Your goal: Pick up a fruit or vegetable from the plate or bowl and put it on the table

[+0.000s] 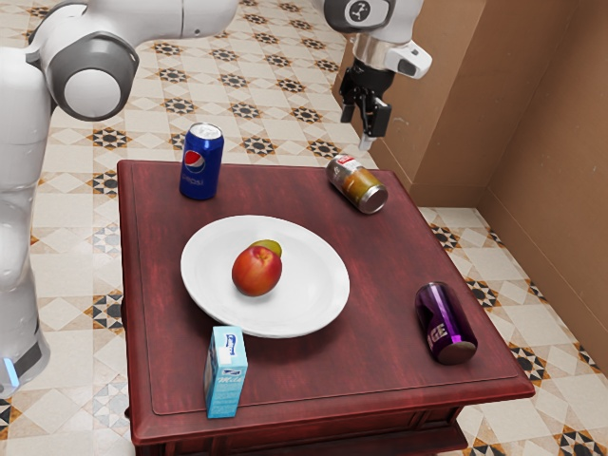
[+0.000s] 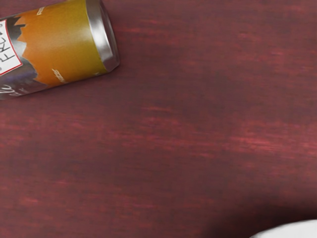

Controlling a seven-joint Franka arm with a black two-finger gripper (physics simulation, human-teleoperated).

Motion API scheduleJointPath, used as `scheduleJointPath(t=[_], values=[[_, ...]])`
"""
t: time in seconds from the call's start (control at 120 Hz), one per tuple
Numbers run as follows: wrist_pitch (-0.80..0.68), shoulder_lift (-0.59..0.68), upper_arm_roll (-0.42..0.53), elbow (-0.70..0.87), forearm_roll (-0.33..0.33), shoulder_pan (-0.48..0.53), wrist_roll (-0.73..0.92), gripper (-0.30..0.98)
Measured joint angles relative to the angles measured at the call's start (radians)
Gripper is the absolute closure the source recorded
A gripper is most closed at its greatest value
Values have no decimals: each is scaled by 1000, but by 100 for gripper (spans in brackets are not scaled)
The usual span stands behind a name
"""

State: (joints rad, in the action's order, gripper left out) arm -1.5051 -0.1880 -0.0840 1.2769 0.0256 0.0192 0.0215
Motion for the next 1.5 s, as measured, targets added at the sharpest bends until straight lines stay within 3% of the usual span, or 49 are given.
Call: scheduleJointPath(t=[0.5, 0.683, 0.8, 0.908, 1.117, 1.325, 1.5], values=[[2, 5, -24, 3, -28, 1, 2, 0], [46, 94, -18, 14, -35, -3, 18, 0], [54, 153, 20, 127, -30, 7, 29, 0], [-21, 249, 67, 340, 4, 7, 60, 0], [-221, 270, 87, 521, 38, -19, 217, 0], [-345, 263, 71, 587, 40, -7, 341, 0], [-364, 263, 67, 594, 35, 1, 381, 0]])
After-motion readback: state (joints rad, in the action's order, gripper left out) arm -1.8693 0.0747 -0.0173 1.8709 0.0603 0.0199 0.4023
